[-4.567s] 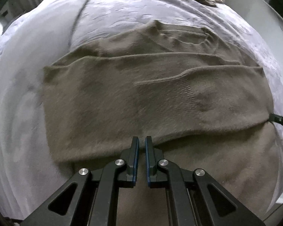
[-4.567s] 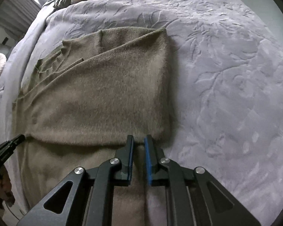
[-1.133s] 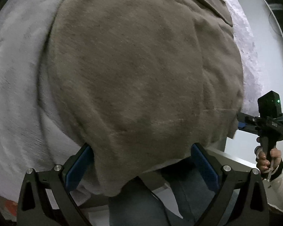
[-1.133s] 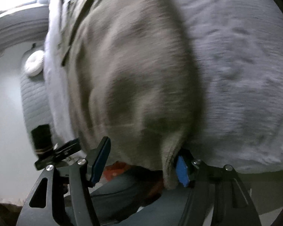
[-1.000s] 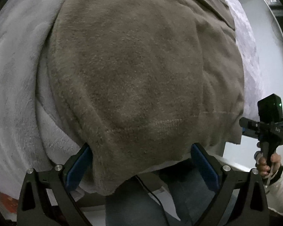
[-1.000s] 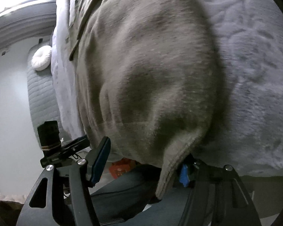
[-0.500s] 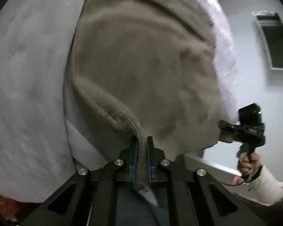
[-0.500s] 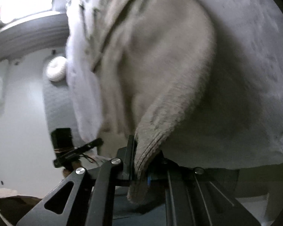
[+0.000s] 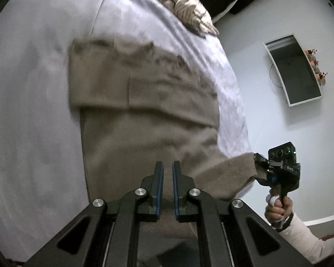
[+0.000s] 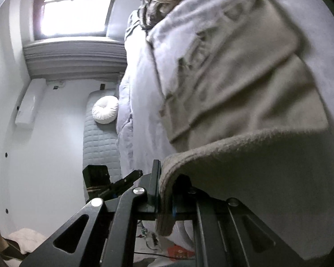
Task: Fold small clothes
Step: 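Lift the hem with both grippers and fold it over toward the collar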
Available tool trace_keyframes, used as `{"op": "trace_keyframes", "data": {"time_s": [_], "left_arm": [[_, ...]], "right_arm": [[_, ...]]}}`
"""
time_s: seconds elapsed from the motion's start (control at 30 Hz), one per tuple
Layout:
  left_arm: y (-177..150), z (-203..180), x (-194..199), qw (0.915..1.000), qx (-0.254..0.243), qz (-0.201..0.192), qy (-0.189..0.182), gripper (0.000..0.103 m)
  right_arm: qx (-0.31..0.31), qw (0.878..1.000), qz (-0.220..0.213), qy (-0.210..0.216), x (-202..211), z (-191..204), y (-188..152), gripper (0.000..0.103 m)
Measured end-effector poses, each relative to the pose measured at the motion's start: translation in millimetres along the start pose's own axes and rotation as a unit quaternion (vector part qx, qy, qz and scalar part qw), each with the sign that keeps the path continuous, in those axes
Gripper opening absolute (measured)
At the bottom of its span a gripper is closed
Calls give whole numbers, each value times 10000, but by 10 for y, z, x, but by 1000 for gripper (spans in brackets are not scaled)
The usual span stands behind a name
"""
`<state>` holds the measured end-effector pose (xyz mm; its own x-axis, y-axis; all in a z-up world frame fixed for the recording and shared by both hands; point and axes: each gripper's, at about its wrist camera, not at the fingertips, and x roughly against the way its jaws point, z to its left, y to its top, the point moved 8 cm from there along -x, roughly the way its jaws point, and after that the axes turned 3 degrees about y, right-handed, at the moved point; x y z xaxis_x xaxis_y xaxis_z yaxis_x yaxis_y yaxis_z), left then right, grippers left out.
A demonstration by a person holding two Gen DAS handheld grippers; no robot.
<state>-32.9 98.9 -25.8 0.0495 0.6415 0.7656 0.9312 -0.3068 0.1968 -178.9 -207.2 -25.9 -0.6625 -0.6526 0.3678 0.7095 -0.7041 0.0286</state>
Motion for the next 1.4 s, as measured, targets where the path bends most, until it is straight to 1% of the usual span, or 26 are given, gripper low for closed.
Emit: {"op": "trace_keyframes", "data": {"time_s": [0.07, 0.13, 0.17, 0.2, 0.23, 0.3, 0.33, 0.37, 0.4, 0.43, 0.47, 0.5, 0.57, 0.73, 0.8, 0.83, 0.87, 0.9, 0.97, 1.03, 1.1, 1.13, 1.2, 1.27, 1.37, 1.4], "left_arm": [[240, 0, -60, 9997, -76, -154, 199, 10], [356, 9, -133, 9983, -189, -241, 497, 9], [384, 11, -140, 9964, -370, -288, 712, 10], [384, 30, -153, 9929, -507, -317, 1025, 10], [363, 52, -183, 9905, -570, -287, 1219, 10], [246, 116, -335, 9854, -697, 15, 1556, 11], [202, 136, -402, 9838, -726, 106, 1639, 16], [121, 181, -510, 9804, -800, 245, 1782, 36], [84, 201, -575, 9785, -849, 274, 1859, 58], [43, 227, -648, 9753, -921, 285, 1987, 62], [5, 257, -727, 9721, -997, 309, 2103, 62], [-44, 295, -815, 9696, -1032, 427, 2178, 62], [-138, 385, -997, 9684, -958, 693, 2196, 62], [-280, 541, -1202, 9642, -944, 1050, 2244, 62], [-317, 573, -1272, 9649, -930, 1175, 2158, 60], [-329, 564, -1282, 9651, -942, 1205, 2127, 54], [-350, 535, -1340, 9648, -1020, 1311, 2038, 28], [-367, 499, -1374, 9643, -1075, 1424, 1955, 8], [-368, 439, -1384, 9634, -1205, 1405, 1938, 8], [-344, 370, -1304, 9660, -1247, 1288, 1861, 8], [-243, 293, -1073, 9738, -1095, 973, 1740, 8], [-189, 288, -993, 9758, -1049, 863, 1711, 8], [-25, 220, -747, 9811, -937, 522, 1609, 8], [183, 142, -508, 9833, -880, 147, 1584, 8], [548, 16, -265, 9838, -806, -394, 1552, 8], [675, 1, -195, 9840, -774, -533, 1516, 8]], "right_arm": [[89, 9999, 75, -37, -108, 18, 102, 8], [112, 9997, 195, -80, -174, -13, 228, 8], [90, 9996, 259, -64, -182, -43, 271, 8], [31, 9994, 335, -35, -199, -94, 293, 8], [-16, 9992, 391, -27, -196, -138, 311, 8], [-150, 9987, 487, -16, -180, -243, 308, 8], [-225, 9984, 520, -11, -162, -303, 292, 8], [-287, 9982, 530, -5, -142, -347, 284, 8], [-366, 9979, 536, 3, -99, -406, 258, 8], [-461, 9975, 544, -7, -49, -476, 225, 8], [-551, 9969, 556, -51, 4, -556, 193, 8], [-624, 9964, 559, -97, 50, -627, 169, 8], [-742, 9956, 550, -161, 122, -736, 139, 8], [-850, 9950, 501, -141, 233, -871, 99, 8], [-874, 9949, 482, -129, 254, -904, 87, 8], [-902, 9947, 469, -135, 255, -926, 81, 8], [-919, 9946, 465, -139, 254, -936, 81, 8], [-935, 9944, 463, -145, 249, -942, 73, 8], [-896, 9947, 476, -164, 244, -929, 57, 8], [-820, 9954, 476, -144, 236, -896, 66, 8], [-741, 9963, 426, -62, 255, -793, 100, 8], [-713, 9967, 386, -16, 249, -730, 128, 8], [-613, 9977, 265, 145, 261, -591, 242, 8], [-501, 9982, 132, 299, 269, -448, 406, 8], [-282, 9985, -9, 460, 258, -209, 694, 8], [-176, 9986, -40, 506, 239, -118, 839, 8]]}}
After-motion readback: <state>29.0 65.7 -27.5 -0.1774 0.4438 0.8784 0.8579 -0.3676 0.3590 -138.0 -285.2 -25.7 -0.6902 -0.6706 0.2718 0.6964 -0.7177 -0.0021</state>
